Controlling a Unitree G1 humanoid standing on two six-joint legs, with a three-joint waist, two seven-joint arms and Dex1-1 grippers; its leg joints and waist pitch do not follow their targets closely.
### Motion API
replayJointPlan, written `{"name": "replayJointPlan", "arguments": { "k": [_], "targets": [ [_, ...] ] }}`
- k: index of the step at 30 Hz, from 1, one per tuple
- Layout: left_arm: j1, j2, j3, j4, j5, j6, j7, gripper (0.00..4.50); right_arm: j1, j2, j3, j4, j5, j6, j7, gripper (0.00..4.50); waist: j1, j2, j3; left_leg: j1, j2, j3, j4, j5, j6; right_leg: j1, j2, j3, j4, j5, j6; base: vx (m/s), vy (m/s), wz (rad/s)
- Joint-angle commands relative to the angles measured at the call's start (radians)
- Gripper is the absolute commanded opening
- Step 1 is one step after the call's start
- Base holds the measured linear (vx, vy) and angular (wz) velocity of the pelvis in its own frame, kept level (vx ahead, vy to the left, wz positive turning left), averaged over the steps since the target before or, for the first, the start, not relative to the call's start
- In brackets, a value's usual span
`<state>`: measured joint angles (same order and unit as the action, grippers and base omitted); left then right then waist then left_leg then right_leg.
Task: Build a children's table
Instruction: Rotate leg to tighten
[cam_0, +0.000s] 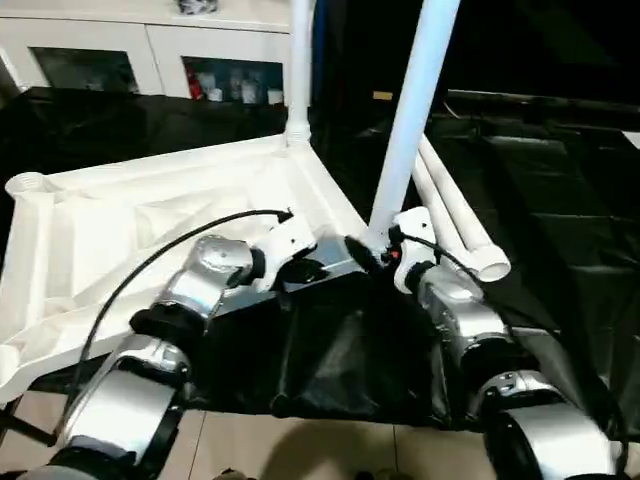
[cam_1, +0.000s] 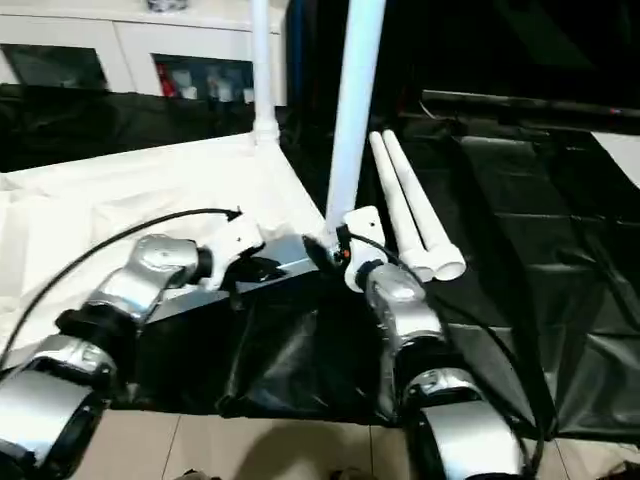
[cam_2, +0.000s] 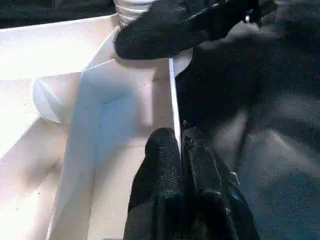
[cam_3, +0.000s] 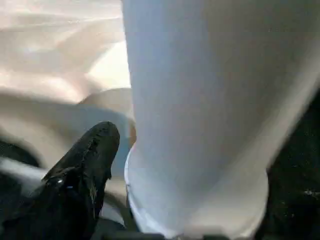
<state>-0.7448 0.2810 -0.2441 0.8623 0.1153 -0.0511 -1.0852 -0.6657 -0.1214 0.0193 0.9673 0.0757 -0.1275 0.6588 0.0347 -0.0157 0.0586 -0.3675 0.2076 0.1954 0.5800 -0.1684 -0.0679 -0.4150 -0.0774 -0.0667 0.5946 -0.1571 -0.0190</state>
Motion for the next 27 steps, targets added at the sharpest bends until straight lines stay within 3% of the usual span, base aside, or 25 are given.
{"name": "replayJointPlan", "arguments": {
  "k": [1,4,9,15,23,27],
  "targets": [
    [0.022,-0.006,-0.049,-0.026,-0.01,-0.036,-0.101,0.0,0.016,0.0,0.067,-0.062,0.025,-0.014,0.183,3.85,0.009,0.009,-0.076,0.008,0.027,-0.007,-0.059,-0.23,0.067,0.061,-0.057,0.041,-0.059,-0.157,-0.258,0.0,0.0,0.0],
    [0.027,0.014,-0.049,-0.028,-0.017,-0.046,-0.144,0.0,0.033,-0.028,0.078,-0.097,0.039,0.005,0.281,3.85,0.016,0.01,-0.074,0.009,0.028,-0.004,-0.058,-0.223,0.08,0.06,-0.055,0.04,-0.057,-0.139,-0.269,0.0,0.0,0.0],
    [0.038,0.07,-0.05,-0.046,-0.049,-0.07,-0.29,0.0,0.074,-0.117,0.136,-0.174,0.039,0.047,0.51,3.85,0.026,0.01,-0.069,0.015,0.03,-0.007,-0.063,-0.285,0.052,0.055,-0.059,0.041,-0.066,-0.253,-0.25,0.0,0.0,0.0],
    [0.044,0.106,-0.062,-0.054,-0.054,-0.088,-0.367,0.0,0.082,-0.15,0.17,-0.187,0.025,0.051,0.601,3.18,0.029,0.011,-0.069,0.017,0.031,-0.008,-0.065,-0.298,0.031,0.051,-0.059,0.043,-0.067,-0.275,-0.245,0.0,0.0,0.0],
    [0.047,0.122,-0.063,-0.063,-0.056,-0.085,-0.403,0.0,0.091,-0.148,0.171,-0.223,0.05,0.101,0.636,2.86,0.03,0.014,-0.072,0.015,0.03,-0.009,-0.064,-0.269,0.032,0.055,-0.058,0.042,-0.061,-0.223,-0.256,0.0,0.0,0.0],
    [0.009,0.071,-0.038,-0.012,-0.023,-0.03,-0.216,0.0,0.081,-0.083,0.116,-0.153,0.022,0.084,0.374,2.82,0.027,0.012,-0.069,0.017,0.031,-0.008,-0.065,-0.282,0.021,0.051,-0.059,0.042,-0.063,-0.249,-0.252,0.0,0.0,0.0]
  ]
}}
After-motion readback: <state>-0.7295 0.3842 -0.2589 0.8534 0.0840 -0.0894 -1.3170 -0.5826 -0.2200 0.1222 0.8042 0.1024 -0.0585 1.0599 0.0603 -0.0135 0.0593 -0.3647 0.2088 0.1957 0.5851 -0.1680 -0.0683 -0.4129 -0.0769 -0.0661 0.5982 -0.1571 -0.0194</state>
